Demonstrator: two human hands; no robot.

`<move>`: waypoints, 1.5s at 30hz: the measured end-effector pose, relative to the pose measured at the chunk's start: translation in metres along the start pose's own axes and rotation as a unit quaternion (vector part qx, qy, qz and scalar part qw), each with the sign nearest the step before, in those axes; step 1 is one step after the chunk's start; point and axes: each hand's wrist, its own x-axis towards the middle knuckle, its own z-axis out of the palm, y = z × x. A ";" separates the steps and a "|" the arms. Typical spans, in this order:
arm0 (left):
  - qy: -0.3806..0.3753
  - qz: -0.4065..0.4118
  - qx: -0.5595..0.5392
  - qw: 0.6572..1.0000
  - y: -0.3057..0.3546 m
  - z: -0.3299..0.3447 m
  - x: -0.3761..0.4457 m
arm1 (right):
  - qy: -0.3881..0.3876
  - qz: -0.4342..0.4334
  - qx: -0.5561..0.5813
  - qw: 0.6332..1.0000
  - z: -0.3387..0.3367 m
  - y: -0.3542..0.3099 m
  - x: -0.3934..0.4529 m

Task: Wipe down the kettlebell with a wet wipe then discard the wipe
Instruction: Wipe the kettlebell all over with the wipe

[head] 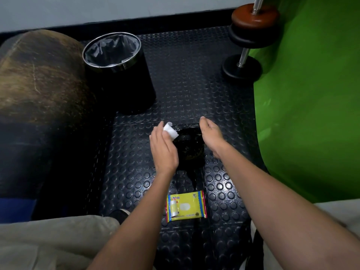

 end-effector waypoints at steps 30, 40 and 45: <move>0.025 -0.447 -0.348 0.824 0.009 -0.010 0.026 | 0.004 -0.002 -0.008 1.000 0.001 0.002 0.006; 0.026 -0.330 -0.181 0.926 0.021 -0.014 0.023 | 0.006 -0.007 0.008 1.000 0.000 0.005 0.006; 0.050 -0.147 -0.088 0.984 0.029 -0.006 0.009 | 0.014 -0.004 0.012 1.000 0.000 0.005 0.005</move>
